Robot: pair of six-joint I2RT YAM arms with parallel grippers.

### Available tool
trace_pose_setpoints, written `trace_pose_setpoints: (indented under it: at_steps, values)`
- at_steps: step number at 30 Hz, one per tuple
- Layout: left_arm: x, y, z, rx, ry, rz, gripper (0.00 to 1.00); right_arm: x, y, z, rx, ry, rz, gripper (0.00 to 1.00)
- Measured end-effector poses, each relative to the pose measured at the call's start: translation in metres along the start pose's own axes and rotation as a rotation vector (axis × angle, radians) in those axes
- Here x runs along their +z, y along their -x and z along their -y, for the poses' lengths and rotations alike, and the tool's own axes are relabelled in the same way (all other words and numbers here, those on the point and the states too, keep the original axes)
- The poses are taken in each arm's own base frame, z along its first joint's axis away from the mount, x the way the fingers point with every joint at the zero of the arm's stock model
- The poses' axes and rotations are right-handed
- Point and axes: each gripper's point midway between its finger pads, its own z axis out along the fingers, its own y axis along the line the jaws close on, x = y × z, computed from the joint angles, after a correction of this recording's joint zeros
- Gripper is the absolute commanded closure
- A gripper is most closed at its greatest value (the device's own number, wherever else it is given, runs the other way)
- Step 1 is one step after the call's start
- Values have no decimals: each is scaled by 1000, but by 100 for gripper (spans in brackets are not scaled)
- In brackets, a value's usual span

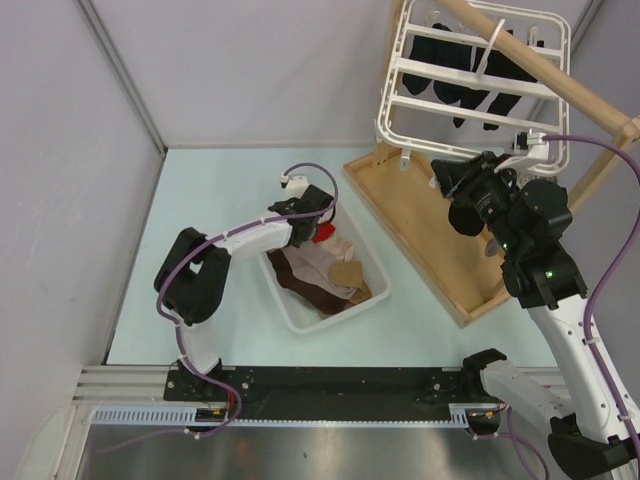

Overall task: Clip the socks to the hanger
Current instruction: Pick up the sock from the bin.

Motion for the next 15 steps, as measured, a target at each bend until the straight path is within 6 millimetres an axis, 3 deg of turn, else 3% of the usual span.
trace_pose_setpoints:
  at_steps: [8, 15]
  values:
    - [25, -14, -14, -50, 60, -56, 54, 1, -1, 0, 0, -2, -3, 100]
    - [33, -16, -11, -55, 63, -69, 73, 1, -2, 1, 0, -4, -7, 100]
